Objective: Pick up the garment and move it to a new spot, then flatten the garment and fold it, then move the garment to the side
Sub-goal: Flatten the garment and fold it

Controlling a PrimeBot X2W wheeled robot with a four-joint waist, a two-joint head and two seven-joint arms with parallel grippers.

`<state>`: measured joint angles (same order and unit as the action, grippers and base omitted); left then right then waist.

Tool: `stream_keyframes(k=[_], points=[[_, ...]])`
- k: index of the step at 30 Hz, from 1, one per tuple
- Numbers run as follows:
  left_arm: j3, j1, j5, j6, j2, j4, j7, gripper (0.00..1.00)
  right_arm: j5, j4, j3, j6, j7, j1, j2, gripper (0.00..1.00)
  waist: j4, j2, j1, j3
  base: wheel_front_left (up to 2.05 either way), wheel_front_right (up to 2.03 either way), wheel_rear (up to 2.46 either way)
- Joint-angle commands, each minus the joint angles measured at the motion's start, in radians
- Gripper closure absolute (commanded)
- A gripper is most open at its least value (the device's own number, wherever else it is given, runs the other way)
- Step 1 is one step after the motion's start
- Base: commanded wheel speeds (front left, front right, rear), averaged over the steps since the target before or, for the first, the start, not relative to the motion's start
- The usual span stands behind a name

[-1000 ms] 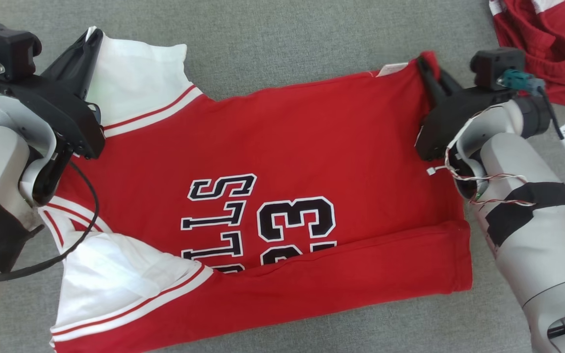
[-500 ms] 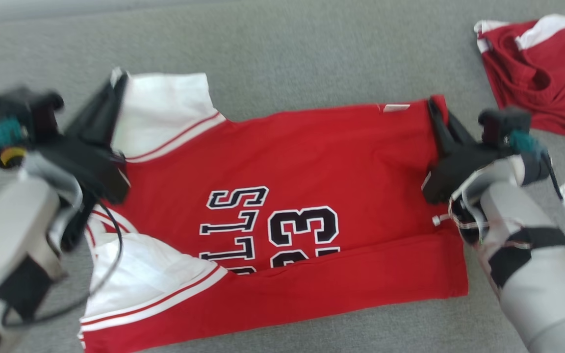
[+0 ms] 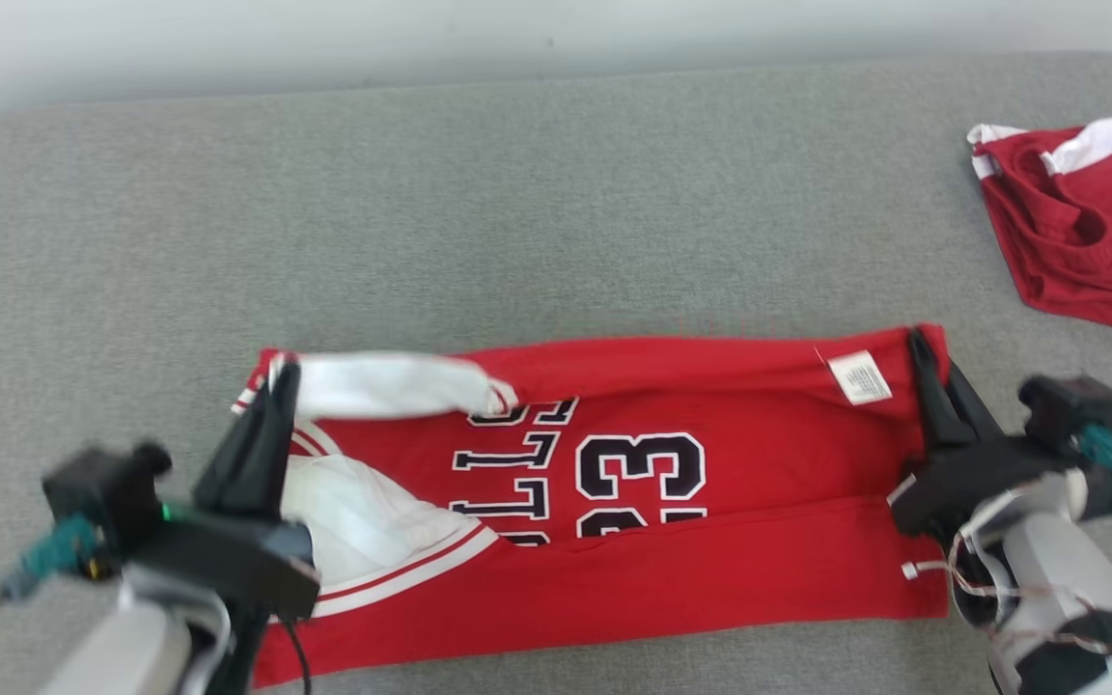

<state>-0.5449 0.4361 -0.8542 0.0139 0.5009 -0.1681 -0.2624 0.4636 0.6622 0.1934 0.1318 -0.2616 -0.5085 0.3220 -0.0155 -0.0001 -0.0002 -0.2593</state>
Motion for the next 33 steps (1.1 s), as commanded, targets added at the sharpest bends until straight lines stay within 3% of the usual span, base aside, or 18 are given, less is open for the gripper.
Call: stream_keyframes(k=[1, 9, 19, 20, 21, 22, 23, 24, 33], points=[[0.018, -0.041, 0.014, 0.003, -0.016, 0.011, -0.003, 1.00, -0.002, -0.022, -0.011, -0.003, -0.004, 0.028, -0.004, 1.00, 0.009, 0.0001, 0.0002, 0.008, 0.00, 0.00, 0.00], [0.097, -0.193, 0.101, -0.011, -0.104, -0.012, -0.003, 1.00, -0.007, -0.122, -0.072, -0.003, -0.004, 0.173, -0.023, 1.00, 0.017, 0.0001, 0.0002, 0.020, 0.00, 0.00, 0.00], [0.182, -0.290, 0.173, -0.062, -0.211, -0.129, -0.003, 1.00, -0.027, -0.143, -0.104, -0.003, 0.028, 0.270, -0.052, 1.00, 0.012, 0.0001, 0.0002, 0.047, 0.00, 0.00, 0.00], [0.188, -0.292, 0.182, -0.064, -0.216, -0.141, -0.003, 1.00, -0.030, -0.144, -0.104, -0.003, 0.029, 0.270, -0.053, 0.72, 0.011, 0.0001, 0.0002, 0.048, 0.00, 0.00, 0.00], [0.197, -0.289, 0.201, -0.060, -0.219, -0.152, -0.003, 1.00, -0.033, -0.150, -0.107, -0.003, 0.026, 0.270, -0.052, 0.51, 0.011, 0.0001, 0.0002, 0.051, 0.00, 0.00, 0.00], [0.209, -0.286, 0.223, -0.057, -0.222, -0.158, -0.003, 0.76, -0.034, -0.151, -0.108, -0.003, 0.024, 0.274, -0.055, 0.00, 0.011, 0.0001, 0.0002, 0.054, 0.00, 0.00, 0.00], [0.209, -0.286, 0.223, -0.057, -0.222, -0.158, -0.003, 0.76, -0.034, -0.151, -0.108, -0.003, 0.024, 0.274, -0.055, 0.00, 0.011, 0.0001, 0.0002, 0.054, 0.00, 0.00, 0.00], [0.223, -0.288, 0.240, -0.053, -0.229, -0.159, -0.003, 0.00, -0.032, -0.154, -0.110, -0.003, 0.023, 0.276, -0.058, 0.00, 0.011, 0.0001, 0.0002, 0.058, 0.00, 0.00, 0.00], [0.442, -0.379, 0.461, -0.058, -0.335, -0.028, -0.003, 0.00, -0.014, -0.187, -0.137, -0.003, 0.012, 0.314, -0.047, 0.00, 0.018, 0.0001, 0.0002, 0.108, 0.00, 0.00, 0.00]])
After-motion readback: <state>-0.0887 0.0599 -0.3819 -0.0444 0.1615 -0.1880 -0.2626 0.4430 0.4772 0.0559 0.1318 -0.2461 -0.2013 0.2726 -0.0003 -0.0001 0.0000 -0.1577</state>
